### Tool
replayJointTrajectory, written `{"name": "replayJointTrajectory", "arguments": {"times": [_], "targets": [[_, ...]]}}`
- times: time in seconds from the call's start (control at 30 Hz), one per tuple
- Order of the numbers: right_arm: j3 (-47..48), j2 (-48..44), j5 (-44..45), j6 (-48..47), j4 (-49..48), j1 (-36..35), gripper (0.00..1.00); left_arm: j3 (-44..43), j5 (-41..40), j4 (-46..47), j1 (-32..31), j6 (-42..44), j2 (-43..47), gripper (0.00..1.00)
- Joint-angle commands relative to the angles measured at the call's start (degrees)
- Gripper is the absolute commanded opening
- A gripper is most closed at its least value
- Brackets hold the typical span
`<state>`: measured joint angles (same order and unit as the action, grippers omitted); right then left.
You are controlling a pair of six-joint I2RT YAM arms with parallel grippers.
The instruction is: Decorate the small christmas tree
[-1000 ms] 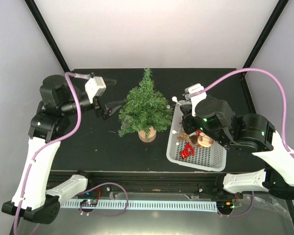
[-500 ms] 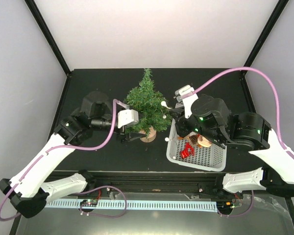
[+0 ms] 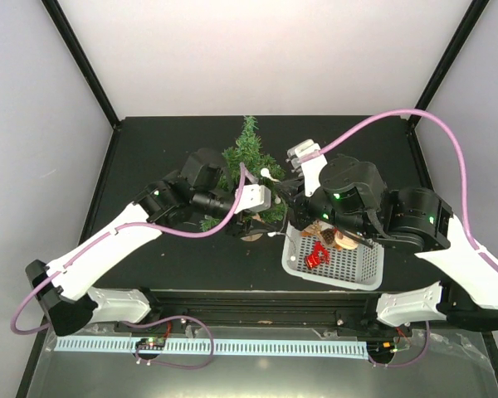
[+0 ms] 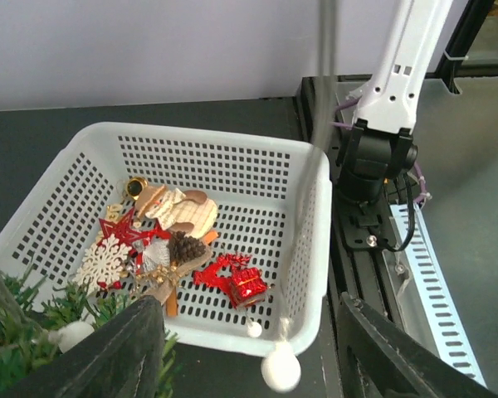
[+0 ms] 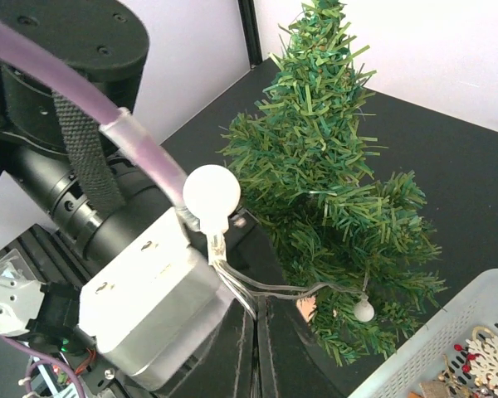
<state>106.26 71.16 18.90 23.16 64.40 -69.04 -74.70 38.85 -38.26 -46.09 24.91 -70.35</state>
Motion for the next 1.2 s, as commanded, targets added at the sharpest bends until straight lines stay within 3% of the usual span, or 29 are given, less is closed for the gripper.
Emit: {"name": "replayJointTrajectory", "arguments": {"times": [0.0, 0.47, 0.67, 0.77, 0.83, 0.97, 1.17], "targets": [[0.5, -0.2, -1.2, 0.9, -2.3, -0.4, 0.01, -4.8, 0.7, 0.4, -1.3, -1.0, -1.7, 0.56], [-2.3, -1.4, -2.3, 2.0, -5.8, -0.5, 0.01, -7.2, 4.9, -1.6, -4.1, -0.6, -5.8, 0.5], [-4.0, -1.8, -1.9, 2.2, -6.7, -0.5, 0.01, -7.6, 5.5, -2.5, -4.2, 0.0, -5.9, 0.25], [-5.2, -2.1, -2.1, 2.3, -7.4, -0.5, 0.01, -6.3, 5.2, -1.7, -4.2, -0.1, -4.8, 0.19], [-5.4, -2.0, -2.3, 2.3, -7.7, -0.5, 0.01, -6.0, 4.7, -1.4, -4.2, -0.2, -4.8, 0.22], [-5.1, -1.8, -3.0, 2.5, -8.0, -0.5, 0.01, -5.9, 3.3, -0.7, -4.2, -1.0, -5.4, 0.42], [-5.9, -2.8, -4.1, 3.3, -9.2, -0.5, 0.01, -5.6, -0.2, 1.3, -4.2, -2.7, -5.5, 0.56]]}}
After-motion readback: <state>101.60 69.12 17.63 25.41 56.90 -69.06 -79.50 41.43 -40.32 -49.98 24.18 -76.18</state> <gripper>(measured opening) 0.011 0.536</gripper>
